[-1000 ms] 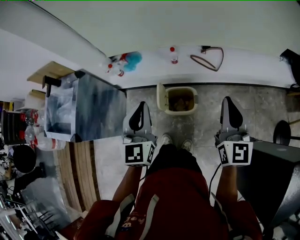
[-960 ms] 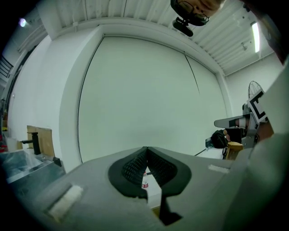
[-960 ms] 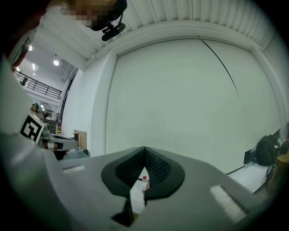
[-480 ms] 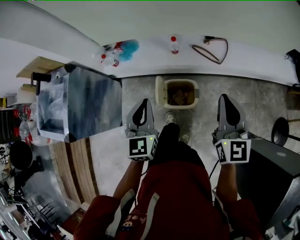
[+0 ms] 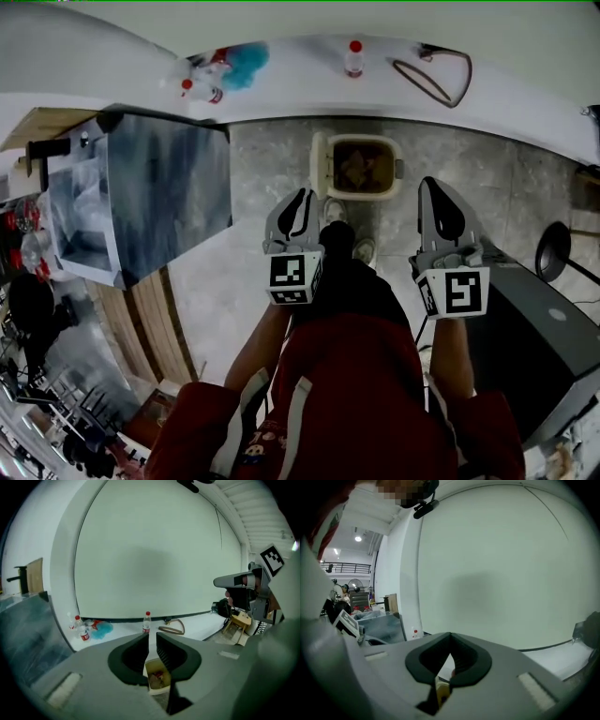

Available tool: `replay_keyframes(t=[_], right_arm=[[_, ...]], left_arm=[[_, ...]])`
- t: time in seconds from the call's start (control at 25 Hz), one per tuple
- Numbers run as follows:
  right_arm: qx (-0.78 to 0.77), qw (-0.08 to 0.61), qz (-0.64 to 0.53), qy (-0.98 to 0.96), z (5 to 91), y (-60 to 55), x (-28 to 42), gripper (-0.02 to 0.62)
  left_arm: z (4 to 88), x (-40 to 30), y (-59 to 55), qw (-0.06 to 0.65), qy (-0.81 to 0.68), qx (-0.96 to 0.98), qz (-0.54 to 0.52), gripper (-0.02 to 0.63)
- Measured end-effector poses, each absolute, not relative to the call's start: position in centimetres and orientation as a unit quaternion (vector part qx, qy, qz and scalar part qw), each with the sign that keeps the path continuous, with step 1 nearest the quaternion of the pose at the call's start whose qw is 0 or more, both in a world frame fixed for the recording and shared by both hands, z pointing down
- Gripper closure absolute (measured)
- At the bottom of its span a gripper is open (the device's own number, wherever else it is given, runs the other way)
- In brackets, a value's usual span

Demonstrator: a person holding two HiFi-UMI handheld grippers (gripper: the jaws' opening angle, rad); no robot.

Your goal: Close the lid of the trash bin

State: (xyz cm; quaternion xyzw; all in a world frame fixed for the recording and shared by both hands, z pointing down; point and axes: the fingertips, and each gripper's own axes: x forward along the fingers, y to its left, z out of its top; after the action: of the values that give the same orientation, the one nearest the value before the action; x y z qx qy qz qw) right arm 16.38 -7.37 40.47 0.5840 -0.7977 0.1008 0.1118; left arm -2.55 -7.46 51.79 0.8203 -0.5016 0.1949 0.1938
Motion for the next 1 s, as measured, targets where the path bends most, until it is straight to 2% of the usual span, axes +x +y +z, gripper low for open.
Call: replay_keyframes(t=[0.24,0.36,0.64,1.0], right_arm=[[0.565,0.140,0.132,-0.802,44.1,-10.0,14.0,0.595],[0.558,0.154,0.142,-0.803,45.7,-11.2,13.3,0.595],[0.559,0.174,0.158,-0.795,48.3,-13.9,12.7,0.595],[0.583,0.180,0.177,-0.772,49.9,-15.0,14.1,0.595]], left_arm=[[59.0,-2.5,-8.6,0.242,-0.464,0.815,0.249,0.450],[62.1,-2.4,-8.8,0.257,-0.447,0.811,0.277,0.428],[67.6,-2.0,-9.2,0.284,-0.409,0.807,0.317,0.411],[68.5,0.5,-9.4,0.288,-0.363,0.823,0.329,0.412]])
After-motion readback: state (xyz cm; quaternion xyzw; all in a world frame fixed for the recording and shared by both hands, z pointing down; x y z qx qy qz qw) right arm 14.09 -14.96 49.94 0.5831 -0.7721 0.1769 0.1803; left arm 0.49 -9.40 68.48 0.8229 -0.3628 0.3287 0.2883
